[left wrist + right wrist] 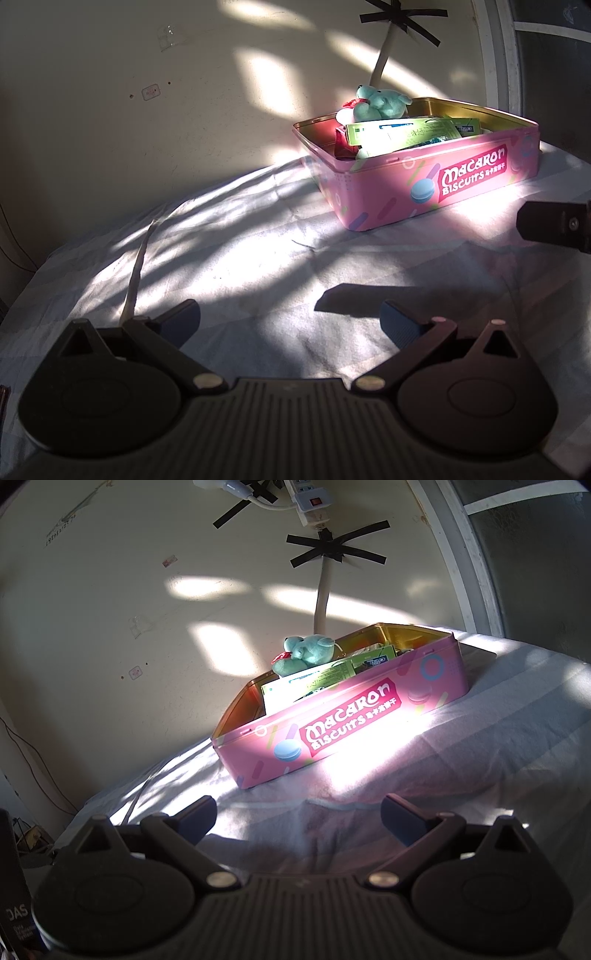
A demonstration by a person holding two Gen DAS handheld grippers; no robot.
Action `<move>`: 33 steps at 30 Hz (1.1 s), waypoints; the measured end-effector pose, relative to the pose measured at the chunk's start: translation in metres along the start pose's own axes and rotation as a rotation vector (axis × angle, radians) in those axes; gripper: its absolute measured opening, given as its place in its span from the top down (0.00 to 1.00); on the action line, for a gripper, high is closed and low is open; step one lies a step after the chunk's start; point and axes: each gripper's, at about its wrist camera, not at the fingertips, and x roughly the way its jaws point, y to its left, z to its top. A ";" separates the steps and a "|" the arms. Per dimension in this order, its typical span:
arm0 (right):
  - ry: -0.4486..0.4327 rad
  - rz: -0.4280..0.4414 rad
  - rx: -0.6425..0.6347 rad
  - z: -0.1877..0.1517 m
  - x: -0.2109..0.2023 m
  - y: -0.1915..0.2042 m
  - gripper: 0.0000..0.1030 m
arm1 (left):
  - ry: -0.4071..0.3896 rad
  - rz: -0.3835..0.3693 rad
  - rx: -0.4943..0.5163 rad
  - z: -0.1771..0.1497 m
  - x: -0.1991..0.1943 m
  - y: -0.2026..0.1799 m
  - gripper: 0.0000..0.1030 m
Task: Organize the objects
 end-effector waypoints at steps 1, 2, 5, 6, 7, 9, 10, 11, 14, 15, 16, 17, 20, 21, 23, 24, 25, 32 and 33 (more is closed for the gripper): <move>0.000 0.000 0.000 0.000 0.000 0.000 0.04 | 0.000 -0.001 0.001 0.000 0.000 0.000 0.00; 0.000 -0.001 0.001 0.000 0.000 0.000 0.04 | 0.001 -0.001 0.002 0.000 0.000 -0.001 0.00; 0.000 -0.001 0.002 0.000 0.000 0.000 0.04 | 0.002 0.000 0.002 0.000 0.000 -0.001 0.00; 0.000 -0.002 0.004 0.000 0.001 0.000 0.04 | 0.003 -0.001 0.003 0.000 0.000 -0.001 0.00; 0.000 -0.003 0.005 -0.001 0.001 0.000 0.04 | 0.002 -0.001 0.003 0.000 0.000 -0.001 0.00; 0.000 -0.006 0.010 -0.002 0.002 0.000 0.04 | 0.002 0.000 0.003 0.000 0.000 -0.001 0.00; 0.000 -0.006 0.010 -0.002 0.002 0.000 0.04 | 0.002 -0.001 0.003 0.000 0.000 -0.001 0.00; 0.000 -0.009 0.013 -0.003 0.002 0.001 0.04 | 0.002 -0.001 0.004 0.000 0.000 -0.001 0.00; 0.000 -0.008 0.013 -0.002 0.002 0.001 0.04 | 0.003 -0.001 0.003 0.000 0.000 -0.001 0.00; 0.000 -0.008 0.014 -0.003 0.002 0.001 0.04 | 0.004 -0.002 0.004 0.000 0.001 -0.001 0.00; 0.000 -0.010 0.016 -0.003 0.002 0.001 0.04 | 0.004 -0.002 0.005 -0.001 0.001 -0.002 0.00; 0.000 -0.011 0.017 -0.004 0.002 0.001 0.04 | 0.004 -0.001 0.007 -0.001 0.001 -0.002 0.00; 0.000 -0.013 0.021 -0.004 0.002 0.001 0.04 | 0.006 -0.001 0.007 -0.001 0.002 -0.002 0.00; -0.001 -0.013 0.022 -0.005 0.002 0.001 0.04 | 0.007 -0.002 0.007 -0.001 0.002 -0.002 0.00; -0.001 -0.014 0.024 -0.004 0.002 0.001 0.04 | 0.007 -0.002 0.007 -0.001 0.002 -0.002 0.00; -0.001 -0.015 0.025 -0.004 0.002 0.002 0.04 | 0.006 -0.002 0.007 -0.001 0.002 -0.002 0.00; -0.001 -0.015 0.026 -0.005 0.002 0.002 0.04 | 0.006 -0.001 0.007 -0.001 0.002 -0.003 0.00; -0.010 -0.018 0.025 -0.004 0.000 0.002 0.04 | 0.007 -0.008 0.002 0.000 0.001 -0.003 0.00; -0.015 -0.021 0.022 -0.004 -0.001 0.003 0.04 | 0.008 -0.011 0.001 0.000 0.001 -0.003 0.00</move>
